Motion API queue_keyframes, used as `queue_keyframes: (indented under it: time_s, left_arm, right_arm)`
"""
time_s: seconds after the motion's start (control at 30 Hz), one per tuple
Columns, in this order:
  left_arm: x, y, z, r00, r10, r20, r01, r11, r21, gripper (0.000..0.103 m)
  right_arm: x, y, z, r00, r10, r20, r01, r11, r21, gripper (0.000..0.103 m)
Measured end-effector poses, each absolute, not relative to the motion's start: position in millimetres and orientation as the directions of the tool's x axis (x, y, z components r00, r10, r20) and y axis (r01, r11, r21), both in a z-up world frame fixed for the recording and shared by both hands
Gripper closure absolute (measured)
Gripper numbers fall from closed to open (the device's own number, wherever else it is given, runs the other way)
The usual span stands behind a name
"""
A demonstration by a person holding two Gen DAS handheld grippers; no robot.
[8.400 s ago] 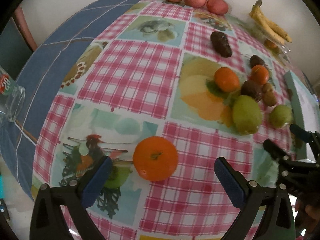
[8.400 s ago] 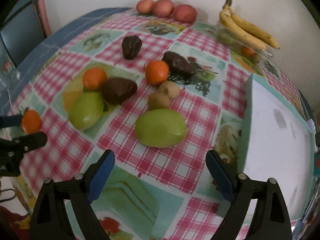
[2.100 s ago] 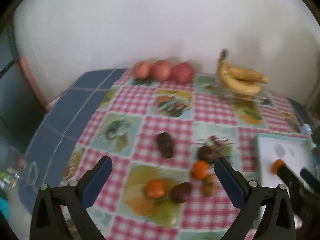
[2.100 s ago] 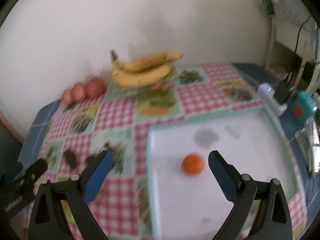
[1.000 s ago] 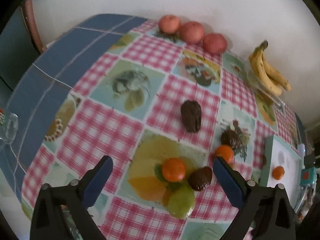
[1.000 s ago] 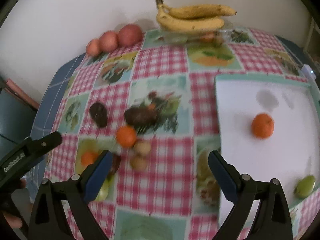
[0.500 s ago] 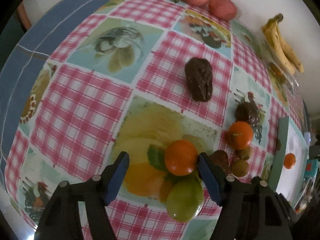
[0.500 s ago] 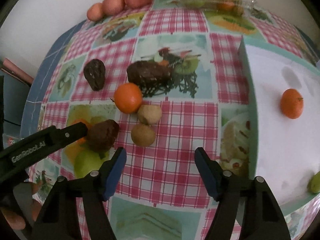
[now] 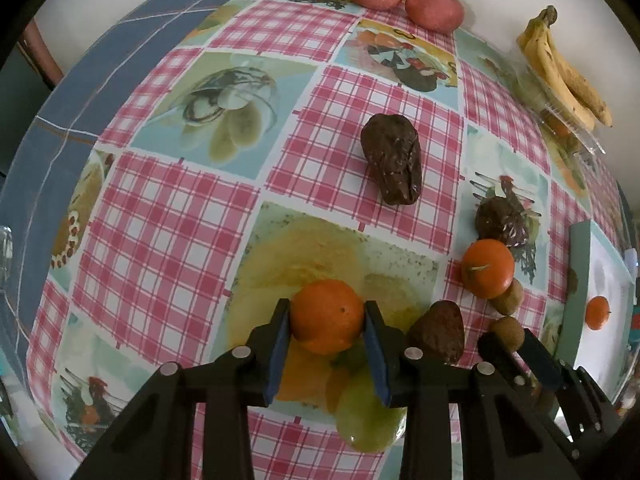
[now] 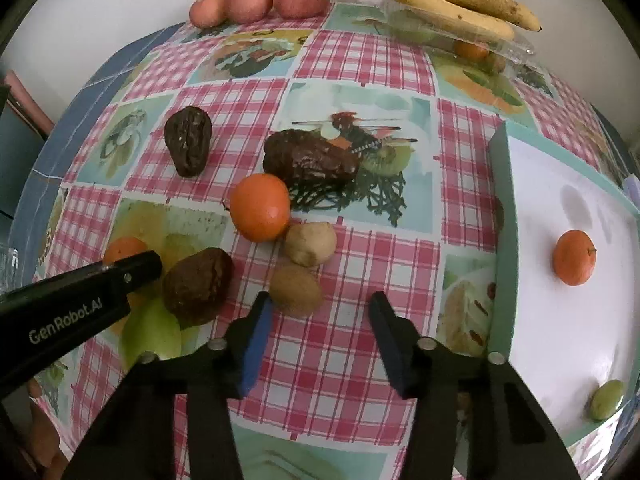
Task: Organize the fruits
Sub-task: 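Grasp a second orange with the left tool while the right tool grasps a brown kiwi, then carry both fruits over the tray and open both tools to release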
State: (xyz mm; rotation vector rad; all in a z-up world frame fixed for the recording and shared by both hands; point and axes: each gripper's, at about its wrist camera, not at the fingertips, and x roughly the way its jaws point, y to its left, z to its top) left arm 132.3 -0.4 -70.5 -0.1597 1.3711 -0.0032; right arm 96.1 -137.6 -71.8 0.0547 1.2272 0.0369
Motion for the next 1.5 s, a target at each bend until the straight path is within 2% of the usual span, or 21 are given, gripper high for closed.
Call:
queue_keyframes:
  time_s: [0.03,0.2,0.4,0.7,0.9,1.13,1.3,1.5]
  left_arm:
    - [133.0,1.0,-69.5,0.2,-0.094,-0.975,-0.091,0.989,-0.114,0.066]
    - [132.4,-1.5,-70.6,0.2,-0.094,-0.975,-0.091,0.989,-0.114,0.066]
    - [132.5,-2.0,-70.8,0.201,-0.1,-0.974,-0.1,0.987,-0.122,0.066]
    - [135.0,17.2,-68.5,0.221,-0.146,-0.964,-0.174,0.967,-0.187,0.066]
    - [135.8,32.6,-36.0,0.319,-0.155,-0.935,-0.19,0.956,-0.223,0.066]
    - [128.1,20.5,7.9,0.43,-0.177,-0.885,-0.126,0.959,-0.253,0.066]
    - [122.0,-8.8,17.7,0.445,-0.211,-0.87,-0.046,0.965,-0.258,0.066]
    - [112.3,-55.6,16.5,0.425,-0.221,-0.878,0.063,0.975,-0.215,0.066]
  right_arm:
    - [96.7,-138.2,-71.5,0.339,0.057,-0.939,0.005,0.998,0.062,0.065]
    - [101.9,-141.3,-70.9,0.348,0.061,-0.935,0.018,0.997,0.071,0.075]
    - [98.5,-151.7,-68.8,0.35,0.086,-0.933,0.013,0.995,0.097,0.076]
    - [92.2,-187.4,-65.7,0.328,0.118,-0.937,0.139,0.975,0.171,0.076]
    - [90.0,-204.8,-55.4,0.346,0.154,-0.925,0.185,0.956,0.229,0.076]
    - [82.2,-227.4,-23.2,0.421,0.161,-0.893,0.209,0.94,0.268,0.076]
    - [70.9,-260.9,-1.3,0.472,0.096,-0.877,0.275,0.929,0.25,0.076]
    - [60.4,-306.8,-1.2,0.47,0.009,-0.883,0.394,0.893,0.219,0.076]
